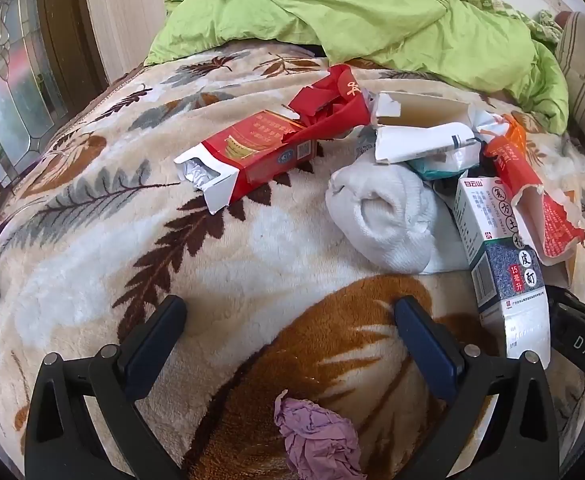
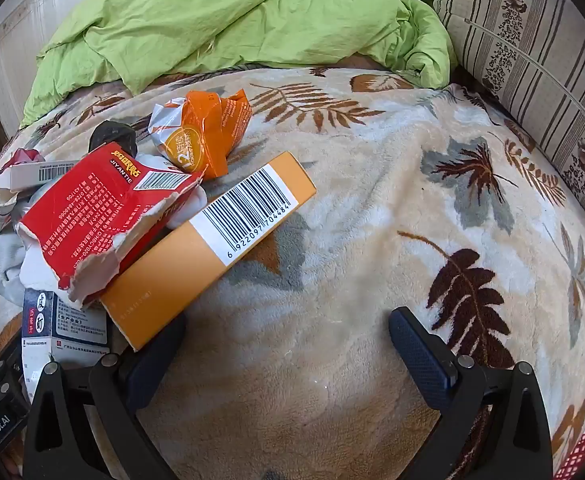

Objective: Collect trash

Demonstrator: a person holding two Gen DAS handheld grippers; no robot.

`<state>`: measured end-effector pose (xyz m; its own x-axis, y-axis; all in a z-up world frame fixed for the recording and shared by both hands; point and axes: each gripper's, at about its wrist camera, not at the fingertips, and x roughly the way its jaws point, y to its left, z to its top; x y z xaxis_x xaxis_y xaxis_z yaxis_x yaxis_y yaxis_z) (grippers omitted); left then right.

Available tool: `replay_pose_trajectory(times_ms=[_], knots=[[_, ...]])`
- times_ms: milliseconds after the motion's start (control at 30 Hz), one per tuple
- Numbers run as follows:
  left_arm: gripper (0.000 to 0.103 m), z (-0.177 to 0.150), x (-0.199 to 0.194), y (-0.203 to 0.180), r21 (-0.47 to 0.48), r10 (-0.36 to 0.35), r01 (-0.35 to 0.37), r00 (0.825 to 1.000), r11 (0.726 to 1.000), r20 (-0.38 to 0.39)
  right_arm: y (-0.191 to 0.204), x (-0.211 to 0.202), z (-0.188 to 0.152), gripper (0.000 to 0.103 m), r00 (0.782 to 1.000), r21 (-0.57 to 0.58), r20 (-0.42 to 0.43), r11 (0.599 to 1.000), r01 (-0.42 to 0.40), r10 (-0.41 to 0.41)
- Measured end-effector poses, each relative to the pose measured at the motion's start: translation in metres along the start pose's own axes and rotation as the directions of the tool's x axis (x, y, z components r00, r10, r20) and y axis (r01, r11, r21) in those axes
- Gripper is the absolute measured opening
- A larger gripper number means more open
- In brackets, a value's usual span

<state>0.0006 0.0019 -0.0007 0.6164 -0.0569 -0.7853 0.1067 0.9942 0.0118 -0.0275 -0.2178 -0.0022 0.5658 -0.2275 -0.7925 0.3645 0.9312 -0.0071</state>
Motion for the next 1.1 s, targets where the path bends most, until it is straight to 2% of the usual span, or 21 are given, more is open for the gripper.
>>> replay_pose_trajectory(times_ms=[33,200,433,567,633,700,800,900,1000,1100], knots=[[0.103,0.0,0.0,-0.001,0.014,0.017,-0.017,1.0,1.0,0.004,0.0,0.0,0.0,0.102,1.0,0.001,0.001,1.0,-0.001,0.001],[0.103,0.001,-0.002,-0.001,0.03,0.016,-0.016,1.0,0.999,0.003,0.0,0.0,0.0,0.102,1.0,0.001,0.002,1.0,-0.002,0.001],[0.103,0.005,-0.011,0.003,0.069,-0.019,0.02,1.0,0.997,-0.015,0.002,-0.002,0.0,0.102,1.0,-0.01,-0.003,1.0,0.016,-0.016],[0.103,0.001,-0.029,0.004,0.077,-0.004,0.0,0.999,0.997,0.05,-0.001,-0.006,0.001,0.102,0.998,-0.037,-0.049,0.999,-0.038,0.036],[0.103,-0.002,-0.041,0.008,0.056,-0.03,0.026,0.997,0.998,0.065,-0.005,-0.013,0.001,0.102,0.996,-0.06,-0.065,0.997,-0.058,0.054],[0.103,-0.005,-0.054,0.01,0.058,-0.033,0.028,0.996,0.998,0.08,-0.009,-0.028,-0.002,0.102,0.999,-0.073,-0.032,0.997,-0.038,0.036],[0.103,-0.009,-0.083,0.011,0.078,-0.006,-0.008,0.984,0.997,0.176,-0.017,-0.068,-0.01,0.102,0.994,-0.073,0.094,0.996,-0.056,0.063],[0.103,-0.018,-0.111,0.012,0.097,0.02,-0.046,0.967,0.994,0.254,-0.031,-0.114,-0.021,0.102,0.966,-0.02,0.25,0.998,-0.065,0.068],[0.103,-0.035,-0.136,0.016,0.108,0.008,-0.04,0.96,0.993,0.279,-0.04,-0.145,-0.035,0.102,0.946,0.023,0.29,0.988,-0.155,0.142],[0.103,-0.059,-0.164,0.021,0.131,0.0,-0.045,0.947,0.99,0.322,-0.041,-0.183,-0.059,0.102,0.923,0.001,0.363,0.991,-0.137,0.127]])
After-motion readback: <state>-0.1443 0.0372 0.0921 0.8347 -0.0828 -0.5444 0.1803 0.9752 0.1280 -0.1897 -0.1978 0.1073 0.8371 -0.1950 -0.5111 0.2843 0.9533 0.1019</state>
